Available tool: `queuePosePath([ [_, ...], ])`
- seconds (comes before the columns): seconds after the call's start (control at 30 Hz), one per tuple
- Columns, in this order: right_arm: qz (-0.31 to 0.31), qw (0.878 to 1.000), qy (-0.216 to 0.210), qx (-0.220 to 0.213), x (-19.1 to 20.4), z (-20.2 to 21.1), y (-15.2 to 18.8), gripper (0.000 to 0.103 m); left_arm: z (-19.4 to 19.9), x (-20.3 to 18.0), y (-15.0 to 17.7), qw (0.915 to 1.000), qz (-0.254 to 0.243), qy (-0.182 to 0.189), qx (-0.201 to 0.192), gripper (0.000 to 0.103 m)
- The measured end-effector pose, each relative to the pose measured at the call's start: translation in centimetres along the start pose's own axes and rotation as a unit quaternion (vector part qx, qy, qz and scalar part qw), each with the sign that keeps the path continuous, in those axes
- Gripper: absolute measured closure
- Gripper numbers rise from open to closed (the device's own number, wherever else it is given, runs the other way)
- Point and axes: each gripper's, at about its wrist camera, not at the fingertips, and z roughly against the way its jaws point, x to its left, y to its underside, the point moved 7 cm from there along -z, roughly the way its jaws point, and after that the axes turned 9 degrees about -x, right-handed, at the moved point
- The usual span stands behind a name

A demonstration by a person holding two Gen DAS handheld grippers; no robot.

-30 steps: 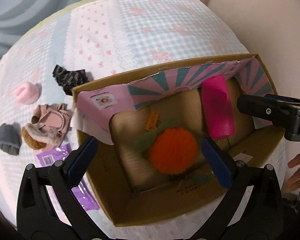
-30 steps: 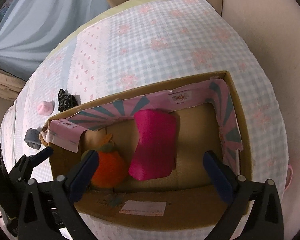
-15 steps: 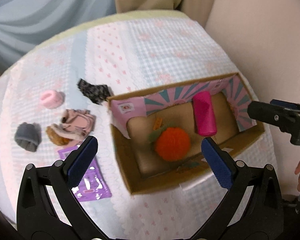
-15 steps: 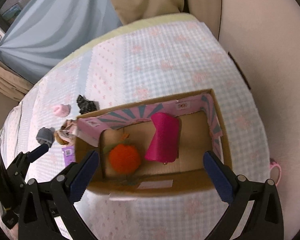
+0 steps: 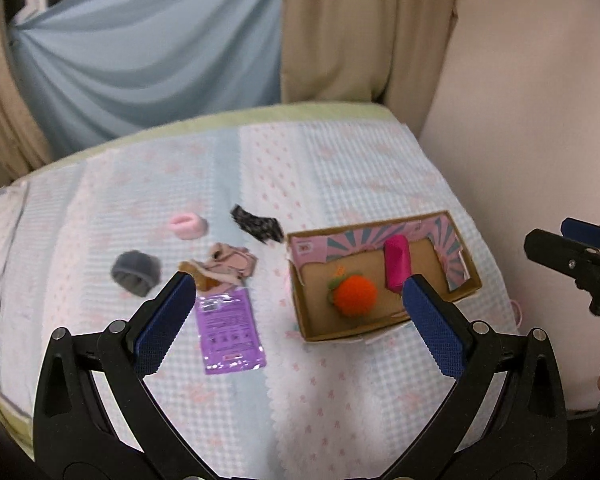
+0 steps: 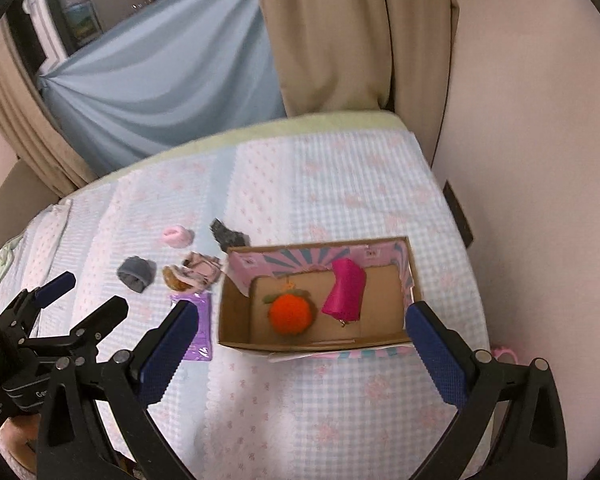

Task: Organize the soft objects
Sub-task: 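Lift both tools out of the box and move back over the items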

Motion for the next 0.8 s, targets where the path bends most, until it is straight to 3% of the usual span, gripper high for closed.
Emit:
queuePosePath([
  [0.2,0.029,0.999,-0.007,-0.037,2.4,3.7,-0.3,0.000,6.3,2.9,-0.2,0.9983,0.037,-0.026,-0.038,0.000],
  [0.37,0.031,0.998,-0.027,-0.047,3.7,4.9,-0.3,0.000,9.3,5.0,0.1,0.9952,0.056,-0.055,-0.059,0.000],
  [0.8,0.057,0.993,-0.086,-0.062,8.8,3.8,-0.5,0.000,12.3,10.9,2.5,0.9867,0.100,-0.108,-0.069,0.000],
])
